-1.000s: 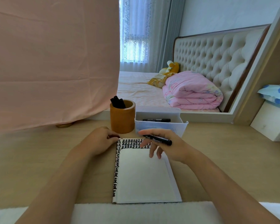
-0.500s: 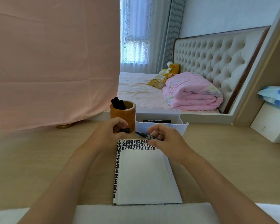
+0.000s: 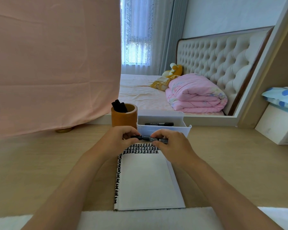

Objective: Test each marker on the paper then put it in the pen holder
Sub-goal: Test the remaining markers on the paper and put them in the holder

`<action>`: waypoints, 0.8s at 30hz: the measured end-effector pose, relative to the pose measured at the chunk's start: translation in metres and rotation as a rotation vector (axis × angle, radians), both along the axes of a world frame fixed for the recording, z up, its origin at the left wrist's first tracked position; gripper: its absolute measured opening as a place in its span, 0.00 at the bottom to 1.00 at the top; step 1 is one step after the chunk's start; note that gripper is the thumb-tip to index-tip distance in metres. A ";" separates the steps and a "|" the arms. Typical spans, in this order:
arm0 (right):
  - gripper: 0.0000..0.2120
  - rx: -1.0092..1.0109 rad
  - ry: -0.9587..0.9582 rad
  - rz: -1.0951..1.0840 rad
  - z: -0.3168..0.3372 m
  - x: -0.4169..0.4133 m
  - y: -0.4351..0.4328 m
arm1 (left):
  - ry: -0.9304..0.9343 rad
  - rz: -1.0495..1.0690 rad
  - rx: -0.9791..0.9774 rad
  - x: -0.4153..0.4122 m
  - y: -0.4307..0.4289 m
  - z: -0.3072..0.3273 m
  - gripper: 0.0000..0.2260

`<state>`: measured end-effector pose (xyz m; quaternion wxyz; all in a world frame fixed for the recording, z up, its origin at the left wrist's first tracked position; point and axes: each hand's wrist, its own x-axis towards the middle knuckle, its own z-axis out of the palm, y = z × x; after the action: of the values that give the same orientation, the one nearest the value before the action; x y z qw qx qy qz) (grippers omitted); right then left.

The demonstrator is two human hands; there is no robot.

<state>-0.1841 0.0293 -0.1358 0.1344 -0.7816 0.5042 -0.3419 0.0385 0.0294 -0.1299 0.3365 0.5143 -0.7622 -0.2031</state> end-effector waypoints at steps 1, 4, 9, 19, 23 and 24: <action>0.09 -0.004 0.004 0.013 0.000 0.000 0.000 | -0.010 -0.010 0.012 -0.002 0.000 0.000 0.07; 0.10 -0.031 0.026 0.087 -0.002 0.001 -0.001 | -0.024 -0.048 0.046 -0.006 0.001 0.002 0.06; 0.13 -0.150 0.029 0.132 -0.003 0.002 -0.002 | -0.071 -0.013 0.065 -0.004 0.001 0.009 0.04; 0.09 -0.200 0.011 0.116 -0.001 0.008 0.006 | -0.061 -0.063 0.051 -0.006 0.005 0.024 0.06; 0.10 -0.111 0.010 0.132 0.001 0.006 0.010 | -0.059 -0.094 0.034 -0.008 0.006 0.026 0.06; 0.10 -0.092 0.023 0.134 0.002 0.006 0.010 | -0.047 -0.098 0.036 -0.008 0.006 0.027 0.06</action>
<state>-0.1778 0.0394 -0.1335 0.1149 -0.8228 0.4360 -0.3460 0.0305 0.0355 -0.1031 0.2987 0.4872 -0.7904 -0.2208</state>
